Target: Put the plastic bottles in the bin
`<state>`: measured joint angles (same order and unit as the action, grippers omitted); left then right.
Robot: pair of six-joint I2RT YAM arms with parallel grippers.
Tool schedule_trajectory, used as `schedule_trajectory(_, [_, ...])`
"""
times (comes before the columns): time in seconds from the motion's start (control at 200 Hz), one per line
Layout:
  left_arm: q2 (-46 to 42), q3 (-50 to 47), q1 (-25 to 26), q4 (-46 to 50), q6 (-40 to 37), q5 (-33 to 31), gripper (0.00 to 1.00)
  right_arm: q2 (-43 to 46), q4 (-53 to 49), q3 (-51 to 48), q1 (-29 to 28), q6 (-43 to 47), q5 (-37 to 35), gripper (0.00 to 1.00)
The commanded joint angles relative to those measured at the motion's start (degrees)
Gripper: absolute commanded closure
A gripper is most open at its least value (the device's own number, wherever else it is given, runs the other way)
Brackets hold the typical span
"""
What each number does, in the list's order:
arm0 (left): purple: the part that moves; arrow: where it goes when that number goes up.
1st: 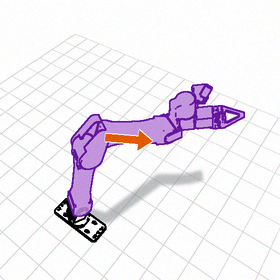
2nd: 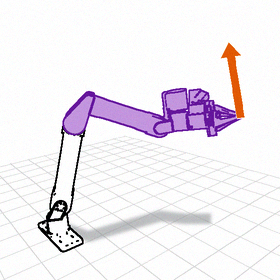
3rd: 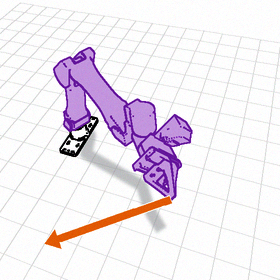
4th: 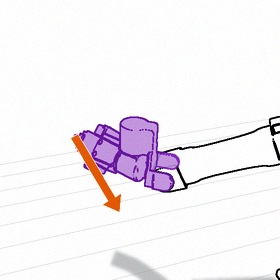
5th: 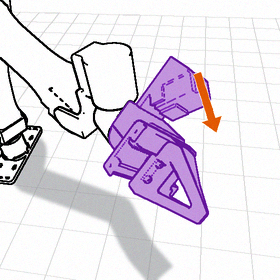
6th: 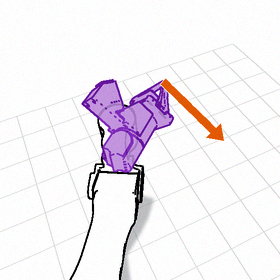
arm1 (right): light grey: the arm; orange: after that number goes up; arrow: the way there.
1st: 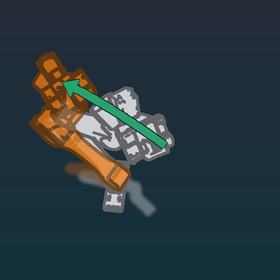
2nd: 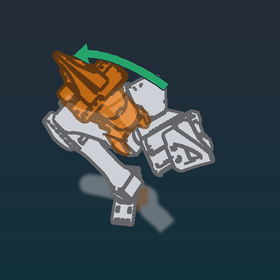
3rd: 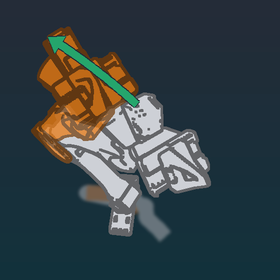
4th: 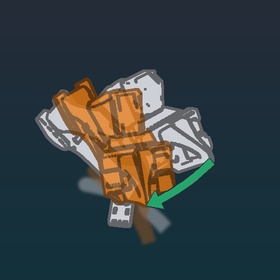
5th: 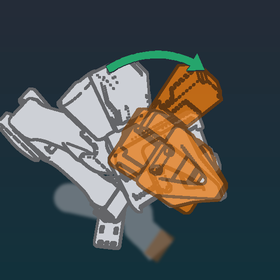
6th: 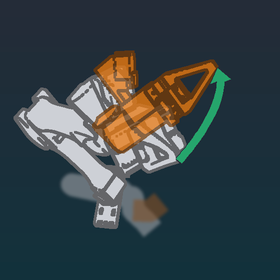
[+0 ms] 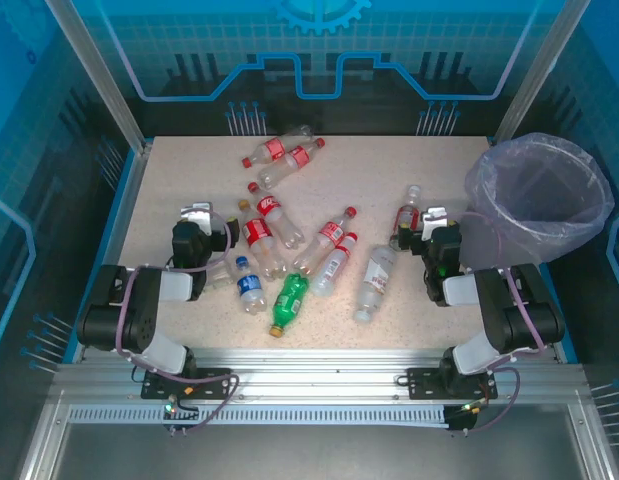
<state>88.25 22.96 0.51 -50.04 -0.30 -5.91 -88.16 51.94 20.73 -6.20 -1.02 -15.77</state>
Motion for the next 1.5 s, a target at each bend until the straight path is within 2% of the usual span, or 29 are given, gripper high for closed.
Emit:
schedule_trajectory(0.0, [0.4,-0.7,-0.5,-1.7,0.6,2.0,0.01,-0.3,1.9,0.9,0.1,0.6,0.3,0.0])
schedule_trajectory(1.106, [0.1,-0.4,-0.6,-1.1,0.6,1.6,0.01,-0.1,0.9,1.2,1.8,-0.1,4.2,0.0])
schedule_trajectory(1.326, [-14.3,4.8,-0.5,19.3,1.2,-1.6,0.01,9.1,-17.5,7.8,-2.1,4.1,2.7,0.0])
schedule_trajectory(1.381, [-18.8,6.7,-0.4,25.5,2.1,-4.4,0.01,12.1,-22.0,9.8,-4.0,4.7,0.3,0.0])
schedule_trajectory(1.496, [-25.5,12.7,-0.1,39.6,6.7,-6.2,0.01,16.1,-40.6,19.0,-9.4,2.3,-7.6,0.0])
